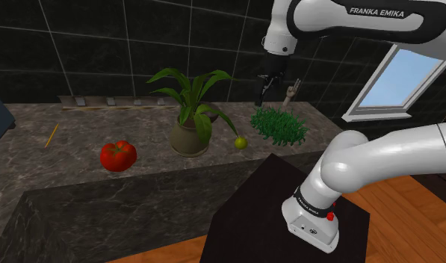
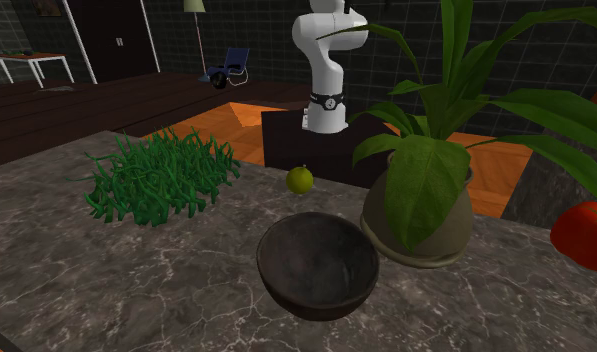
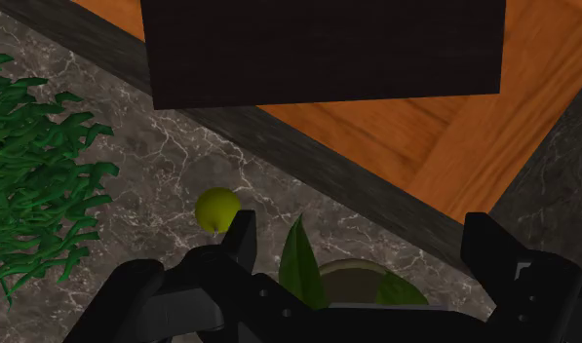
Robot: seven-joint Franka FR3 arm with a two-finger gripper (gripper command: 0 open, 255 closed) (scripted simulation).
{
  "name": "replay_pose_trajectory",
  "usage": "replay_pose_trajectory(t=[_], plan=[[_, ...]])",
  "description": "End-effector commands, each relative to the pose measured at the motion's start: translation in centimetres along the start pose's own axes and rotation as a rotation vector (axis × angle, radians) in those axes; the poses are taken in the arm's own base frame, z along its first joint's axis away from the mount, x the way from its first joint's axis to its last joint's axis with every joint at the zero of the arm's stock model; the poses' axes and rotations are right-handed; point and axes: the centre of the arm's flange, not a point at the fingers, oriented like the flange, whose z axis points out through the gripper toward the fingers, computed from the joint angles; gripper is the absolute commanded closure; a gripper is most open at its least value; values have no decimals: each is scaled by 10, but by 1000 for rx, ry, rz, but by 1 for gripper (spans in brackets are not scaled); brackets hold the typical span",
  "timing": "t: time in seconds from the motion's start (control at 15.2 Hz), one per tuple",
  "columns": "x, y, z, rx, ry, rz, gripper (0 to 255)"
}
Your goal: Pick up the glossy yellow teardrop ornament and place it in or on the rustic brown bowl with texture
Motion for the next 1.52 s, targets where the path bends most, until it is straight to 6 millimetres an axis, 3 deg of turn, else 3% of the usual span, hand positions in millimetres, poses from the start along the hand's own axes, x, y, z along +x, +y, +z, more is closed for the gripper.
replay_pose_trajectory(t=[0.0, 1.45], plan=[[0, 0, 0, 0, 0, 0, 0], [108, 166, 235, 179, -24, -9, 0]])
